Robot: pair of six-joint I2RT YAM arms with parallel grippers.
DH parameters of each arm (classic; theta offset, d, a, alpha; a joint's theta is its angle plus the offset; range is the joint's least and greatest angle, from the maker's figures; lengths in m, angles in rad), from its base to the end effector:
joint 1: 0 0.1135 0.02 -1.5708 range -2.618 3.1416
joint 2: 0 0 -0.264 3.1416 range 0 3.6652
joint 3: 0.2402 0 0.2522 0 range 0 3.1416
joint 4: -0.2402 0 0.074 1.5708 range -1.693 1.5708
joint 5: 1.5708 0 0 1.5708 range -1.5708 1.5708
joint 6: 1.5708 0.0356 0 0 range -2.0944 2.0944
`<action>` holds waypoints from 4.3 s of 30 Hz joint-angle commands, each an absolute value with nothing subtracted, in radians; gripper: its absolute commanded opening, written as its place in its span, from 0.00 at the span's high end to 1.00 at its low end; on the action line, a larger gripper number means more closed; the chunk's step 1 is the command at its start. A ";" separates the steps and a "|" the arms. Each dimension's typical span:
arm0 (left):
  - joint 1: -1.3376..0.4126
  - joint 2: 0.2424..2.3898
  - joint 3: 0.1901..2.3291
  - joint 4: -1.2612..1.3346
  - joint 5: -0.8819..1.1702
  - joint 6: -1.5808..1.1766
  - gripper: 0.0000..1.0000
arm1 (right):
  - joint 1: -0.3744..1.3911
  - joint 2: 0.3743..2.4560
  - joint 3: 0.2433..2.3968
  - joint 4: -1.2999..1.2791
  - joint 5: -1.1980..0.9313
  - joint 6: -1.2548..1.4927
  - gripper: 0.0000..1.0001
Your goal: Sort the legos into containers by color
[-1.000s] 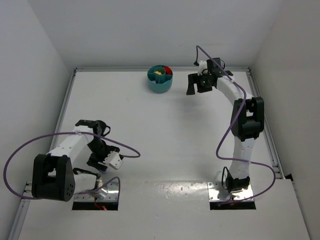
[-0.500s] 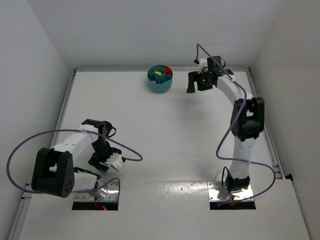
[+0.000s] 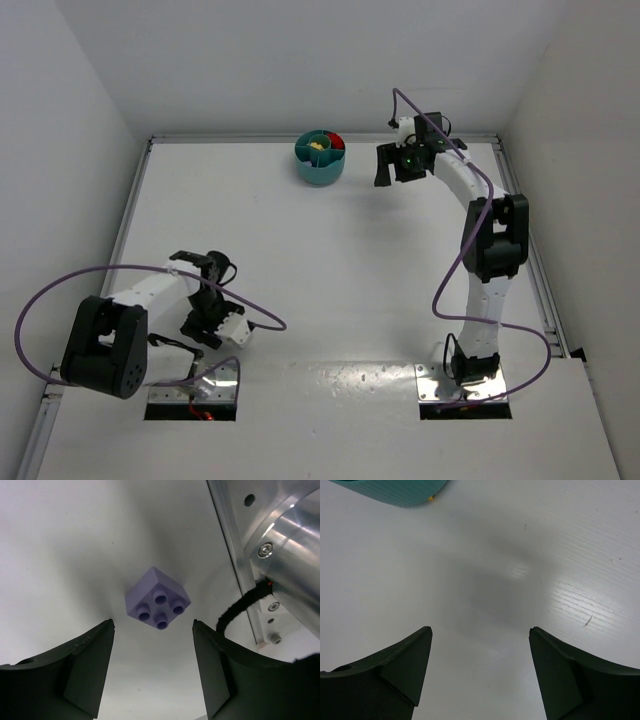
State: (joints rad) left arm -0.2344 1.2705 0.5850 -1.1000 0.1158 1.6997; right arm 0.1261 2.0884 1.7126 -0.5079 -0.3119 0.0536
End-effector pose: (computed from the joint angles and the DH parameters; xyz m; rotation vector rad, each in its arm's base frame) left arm 0.1413 -0.0380 0.1502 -2.4913 -1.7411 0.3500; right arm 0.4638 0.0698 0.2254 -0.2262 2.4402 0.4617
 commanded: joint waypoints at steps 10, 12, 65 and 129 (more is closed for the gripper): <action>-0.233 1.255 0.542 -1.009 0.258 1.706 0.33 | 0.121 2.056 1.724 -0.499 -0.293 0.040 0.21; -0.233 1.211 0.529 -1.009 0.290 1.741 0.31 | 0.121 2.056 1.724 -0.499 -0.293 0.040 0.21; -0.342 2.174 1.985 -0.089 0.433 0.221 0.77 | 0.140 2.011 1.733 -0.471 -0.265 0.060 0.21; 0.003 1.721 1.495 -0.443 0.067 -0.121 0.00 | -0.031 1.948 1.674 -0.494 -0.207 -0.049 0.08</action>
